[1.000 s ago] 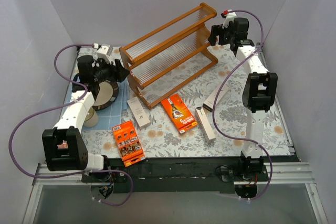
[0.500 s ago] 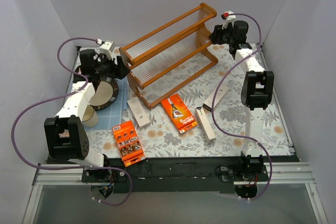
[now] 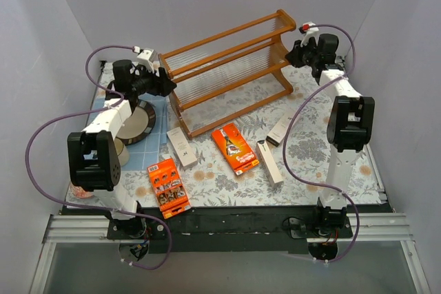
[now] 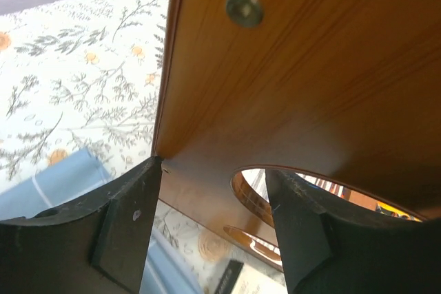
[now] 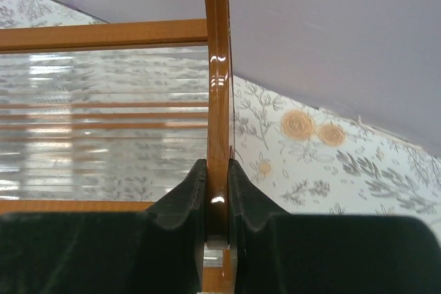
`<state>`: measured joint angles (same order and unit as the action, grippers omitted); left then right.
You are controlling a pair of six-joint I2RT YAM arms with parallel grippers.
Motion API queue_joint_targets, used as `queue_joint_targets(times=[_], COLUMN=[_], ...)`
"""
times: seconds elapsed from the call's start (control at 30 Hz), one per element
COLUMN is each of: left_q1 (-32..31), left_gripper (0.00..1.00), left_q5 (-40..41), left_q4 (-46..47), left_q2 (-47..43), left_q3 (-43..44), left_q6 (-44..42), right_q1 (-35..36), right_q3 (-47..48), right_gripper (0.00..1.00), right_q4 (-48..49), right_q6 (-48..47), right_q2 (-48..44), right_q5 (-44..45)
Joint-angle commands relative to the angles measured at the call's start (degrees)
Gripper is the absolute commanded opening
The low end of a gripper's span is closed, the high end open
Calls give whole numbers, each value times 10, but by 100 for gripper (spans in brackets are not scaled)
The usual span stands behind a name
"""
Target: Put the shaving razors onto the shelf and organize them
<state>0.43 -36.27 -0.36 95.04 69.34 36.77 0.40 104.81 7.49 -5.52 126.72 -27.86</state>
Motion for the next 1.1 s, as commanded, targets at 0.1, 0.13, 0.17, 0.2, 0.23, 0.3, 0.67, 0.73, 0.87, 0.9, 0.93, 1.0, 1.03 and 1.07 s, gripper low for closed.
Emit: queue_joint_targets(times=[0.1, 0.13, 0.17, 0.2, 0.23, 0.3, 0.67, 0.73, 0.87, 0.9, 0.93, 1.0, 1.03, 1.07], left_q1=[-22, -27, -29, -31, -33, -35, -44, -36, -18, -15, -10, -7, -5, -5], left_gripper=[60, 60, 60, 60, 60, 61, 63, 64, 68, 75, 77, 79, 81, 82], left_q5=[-43, -43, -42, -37, -31, -28, 22, 37, 43, 42, 43, 52, 55, 60], left_q4=[93, 108, 116, 122, 134, 147, 149, 151, 150, 149, 143, 134, 129, 125], left_q2=[67, 76, 98, 110, 123, 169, 281, 252, 159, 136, 114, 40, 14, -28], left_q3=[54, 61, 69, 79, 104, 133, 266, 243, 154, 116, 93, 32, 15, 0], left_q6=[19, 21, 24, 36, 45, 55, 65, 78, 100, 107, 109, 119, 124, 129], right_q1=[-35, -37, -38, -40, -40, -40, -40, -40, -47, -51, -53, -59, -61, -61], right_q3=[-100, -111, -120, -130, -151, -174, -276, -282, -281, -282, -283, -298, -303, -308], right_gripper=[12, 13, 15, 18, 22, 29, 40, 42, 53, 55, 57, 60, 61, 62], right_q4=[-69, -70, -73, -74, -74, -74, -86, -86, -100, -105, -110, -127, -134, -155], right_q6=[-20, -21, -22, -21, -22, -23, -21, -20, -11, -10, -10, -18, -26, -34], right_q2=[-103, -110, -126, -134, -142, -166, -257, -270, -302, -312, -331, -356, -379, -393], right_q5=[1, 3, 6, 10, 15, 18, 47, 56, 82, 88, 93, 120, 146, 169])
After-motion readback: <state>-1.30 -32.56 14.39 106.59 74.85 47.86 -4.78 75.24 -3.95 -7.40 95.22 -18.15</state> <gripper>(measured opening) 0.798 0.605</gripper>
